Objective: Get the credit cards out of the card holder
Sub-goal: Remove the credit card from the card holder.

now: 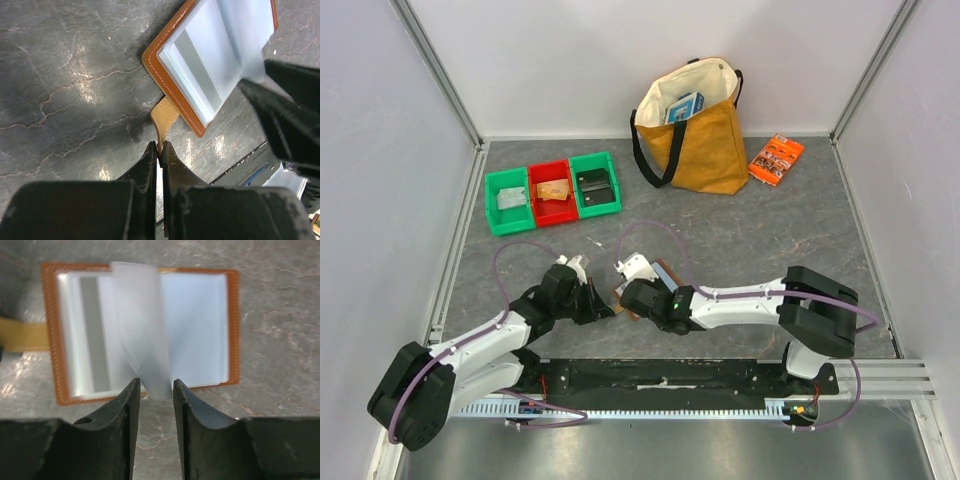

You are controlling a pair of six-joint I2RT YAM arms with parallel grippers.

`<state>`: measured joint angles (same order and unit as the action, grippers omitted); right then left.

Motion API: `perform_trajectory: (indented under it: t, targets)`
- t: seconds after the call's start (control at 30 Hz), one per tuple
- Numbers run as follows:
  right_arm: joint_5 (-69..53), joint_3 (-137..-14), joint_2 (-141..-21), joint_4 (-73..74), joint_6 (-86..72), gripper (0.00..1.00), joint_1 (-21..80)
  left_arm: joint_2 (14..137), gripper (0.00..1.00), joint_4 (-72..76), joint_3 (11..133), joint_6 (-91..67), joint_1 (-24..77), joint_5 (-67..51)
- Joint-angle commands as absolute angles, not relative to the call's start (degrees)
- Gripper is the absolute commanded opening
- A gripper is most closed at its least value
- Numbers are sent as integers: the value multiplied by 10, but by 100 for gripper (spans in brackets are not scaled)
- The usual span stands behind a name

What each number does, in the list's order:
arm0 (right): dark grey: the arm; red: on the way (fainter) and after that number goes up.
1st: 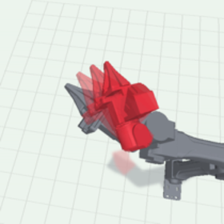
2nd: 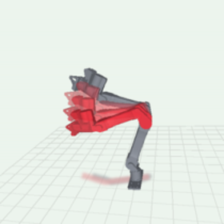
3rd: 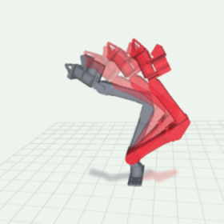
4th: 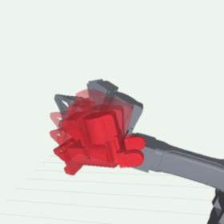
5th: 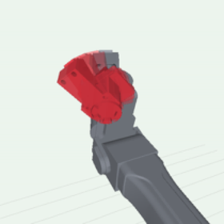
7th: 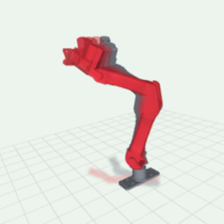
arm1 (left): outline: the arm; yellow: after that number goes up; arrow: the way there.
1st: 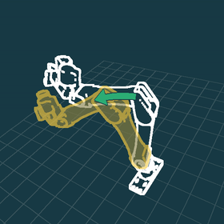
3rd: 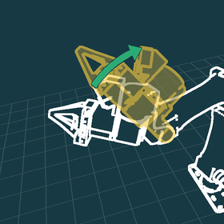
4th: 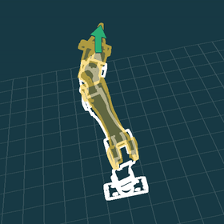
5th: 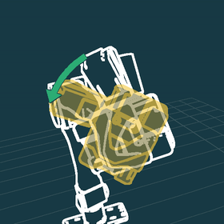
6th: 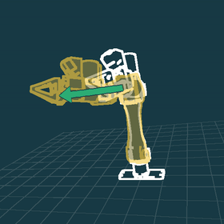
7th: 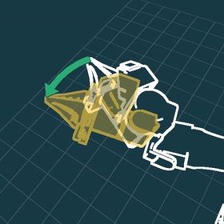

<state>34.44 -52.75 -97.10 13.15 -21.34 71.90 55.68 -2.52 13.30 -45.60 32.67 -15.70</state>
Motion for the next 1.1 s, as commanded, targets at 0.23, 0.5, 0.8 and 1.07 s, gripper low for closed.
perform_trajectory:
  t: [0.23,0.5,0.8,1.07]
  targets:
    - [310,-538,-928,117,-200,37,594,526,2,-54,137,-453,329,-178]
    - [199,-497,-849,34,-124,50,627,531,2,-50,138,-454,330,-178]
    - [109,-531,-923,27,-113,56,634,533,2,-51,135,-458,330,-171]
    - [107,-549,-947,40,-99,70,651,534,2,-54,137,-459,329,-167]
